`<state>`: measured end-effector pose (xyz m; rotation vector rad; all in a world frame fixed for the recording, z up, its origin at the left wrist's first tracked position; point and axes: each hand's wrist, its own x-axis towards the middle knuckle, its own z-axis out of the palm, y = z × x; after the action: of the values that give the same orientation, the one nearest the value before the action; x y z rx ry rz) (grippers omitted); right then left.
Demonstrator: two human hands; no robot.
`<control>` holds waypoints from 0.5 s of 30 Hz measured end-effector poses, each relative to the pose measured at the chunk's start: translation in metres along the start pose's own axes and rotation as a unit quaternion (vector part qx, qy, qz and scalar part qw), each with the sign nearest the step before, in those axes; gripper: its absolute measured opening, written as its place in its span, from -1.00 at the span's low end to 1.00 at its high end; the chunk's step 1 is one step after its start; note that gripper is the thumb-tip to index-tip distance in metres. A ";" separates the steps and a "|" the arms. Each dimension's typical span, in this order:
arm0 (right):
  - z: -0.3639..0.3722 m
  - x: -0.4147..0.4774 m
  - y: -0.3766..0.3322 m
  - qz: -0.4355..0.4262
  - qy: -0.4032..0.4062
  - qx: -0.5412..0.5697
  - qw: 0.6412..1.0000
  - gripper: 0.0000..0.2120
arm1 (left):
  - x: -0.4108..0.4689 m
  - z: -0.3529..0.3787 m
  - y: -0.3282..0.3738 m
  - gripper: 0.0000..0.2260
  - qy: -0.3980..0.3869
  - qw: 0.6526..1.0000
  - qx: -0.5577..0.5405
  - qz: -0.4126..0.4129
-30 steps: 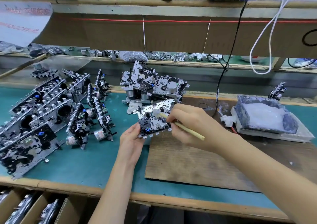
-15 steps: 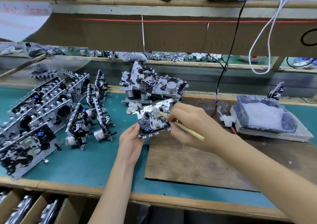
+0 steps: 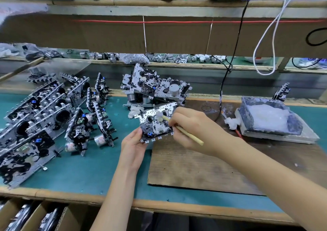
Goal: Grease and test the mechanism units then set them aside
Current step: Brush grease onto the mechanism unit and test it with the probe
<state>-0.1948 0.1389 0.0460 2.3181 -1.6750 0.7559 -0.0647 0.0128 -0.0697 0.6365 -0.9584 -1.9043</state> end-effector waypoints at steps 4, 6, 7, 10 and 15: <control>-0.003 -0.005 0.003 0.014 0.048 -0.018 0.999 -0.90 | 0.002 0.000 -0.001 -0.79 0.000 1.000 -0.002 0.005; -0.006 -0.009 0.006 0.033 0.080 -0.055 0.995 -0.88 | 0.002 -0.001 -0.002 -0.74 0.002 1.000 -0.009 0.004; -0.007 -0.013 0.009 0.051 0.091 -0.080 0.991 -0.86 | 0.002 -0.001 -0.002 -0.69 0.004 1.000 -0.014 0.002; -0.010 -0.027 0.020 0.155 0.090 -0.173 0.969 -0.80 | 0.002 -0.001 -0.003 -0.64 0.000 1.000 -0.024 0.001; -0.019 -0.063 0.045 0.416 -0.100 -0.327 0.843 -0.71 | 0.004 -0.002 -0.005 -0.59 -0.018 0.999 -0.030 -0.002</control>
<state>-0.2574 0.1840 0.0240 1.1888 -2.5341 -0.0281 -0.0676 0.0098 -0.0753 0.5695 -0.9198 -1.9465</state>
